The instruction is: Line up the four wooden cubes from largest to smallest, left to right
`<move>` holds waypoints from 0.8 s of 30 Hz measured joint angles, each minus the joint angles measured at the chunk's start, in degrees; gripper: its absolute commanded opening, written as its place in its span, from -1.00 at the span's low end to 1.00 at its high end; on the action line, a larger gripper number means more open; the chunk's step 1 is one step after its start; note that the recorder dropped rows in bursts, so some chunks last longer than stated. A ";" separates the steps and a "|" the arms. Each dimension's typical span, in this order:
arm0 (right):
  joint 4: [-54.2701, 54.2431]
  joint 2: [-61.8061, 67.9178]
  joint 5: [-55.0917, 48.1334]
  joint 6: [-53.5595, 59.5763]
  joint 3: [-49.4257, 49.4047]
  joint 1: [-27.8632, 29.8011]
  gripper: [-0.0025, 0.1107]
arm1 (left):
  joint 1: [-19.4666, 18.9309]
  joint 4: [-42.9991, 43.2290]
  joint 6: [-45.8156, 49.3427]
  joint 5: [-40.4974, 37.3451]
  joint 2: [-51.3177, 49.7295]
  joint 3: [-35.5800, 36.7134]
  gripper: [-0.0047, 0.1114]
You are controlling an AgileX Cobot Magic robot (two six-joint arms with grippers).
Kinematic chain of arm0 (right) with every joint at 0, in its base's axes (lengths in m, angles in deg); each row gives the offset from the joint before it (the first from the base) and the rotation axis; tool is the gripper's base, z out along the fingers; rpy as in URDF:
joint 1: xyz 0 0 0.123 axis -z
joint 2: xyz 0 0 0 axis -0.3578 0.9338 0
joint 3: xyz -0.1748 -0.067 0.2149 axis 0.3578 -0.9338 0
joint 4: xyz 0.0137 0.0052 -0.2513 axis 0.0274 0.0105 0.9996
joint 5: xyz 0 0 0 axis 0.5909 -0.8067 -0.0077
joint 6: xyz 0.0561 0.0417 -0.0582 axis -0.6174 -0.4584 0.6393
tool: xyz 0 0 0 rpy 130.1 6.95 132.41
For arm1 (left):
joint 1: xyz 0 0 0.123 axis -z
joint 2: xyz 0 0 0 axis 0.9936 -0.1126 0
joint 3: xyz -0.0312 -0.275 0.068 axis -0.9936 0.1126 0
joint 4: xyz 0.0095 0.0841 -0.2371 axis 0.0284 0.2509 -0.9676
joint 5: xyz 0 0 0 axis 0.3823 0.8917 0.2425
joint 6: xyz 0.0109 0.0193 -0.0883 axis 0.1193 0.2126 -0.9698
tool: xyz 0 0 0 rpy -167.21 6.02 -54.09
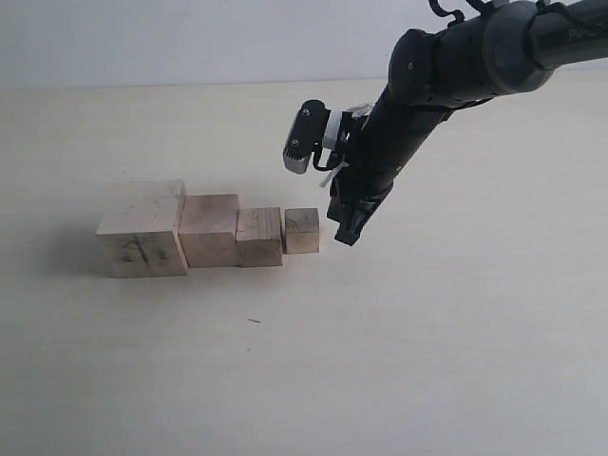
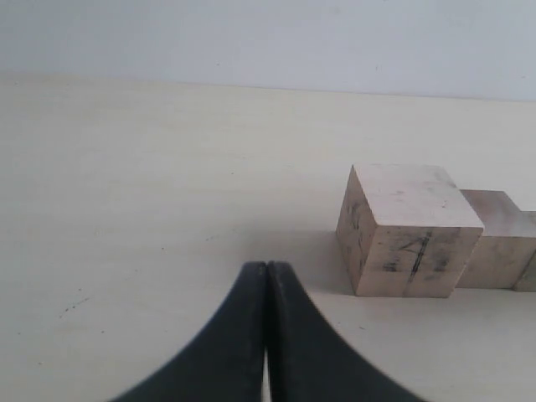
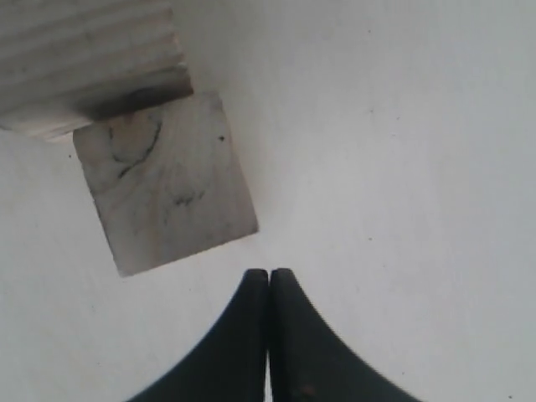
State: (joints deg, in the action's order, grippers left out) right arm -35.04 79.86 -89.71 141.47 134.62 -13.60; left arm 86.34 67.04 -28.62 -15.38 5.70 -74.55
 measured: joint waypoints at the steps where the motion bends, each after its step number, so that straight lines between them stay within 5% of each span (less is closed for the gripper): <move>1: -0.28 0.00 0.00 0.00 0.00 0.00 -0.96 | 0.00 0.00 0.00 0.00 0.00 0.00 -0.92; 24: -5.27 0.00 -2.04 3.10 0.00 0.00 -0.96 | 0.00 0.00 0.00 0.00 0.00 0.00 -0.92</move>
State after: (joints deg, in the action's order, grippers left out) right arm -40.31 79.86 -91.76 144.57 134.62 -13.60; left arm 86.34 67.04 -28.62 -15.38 5.70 -74.55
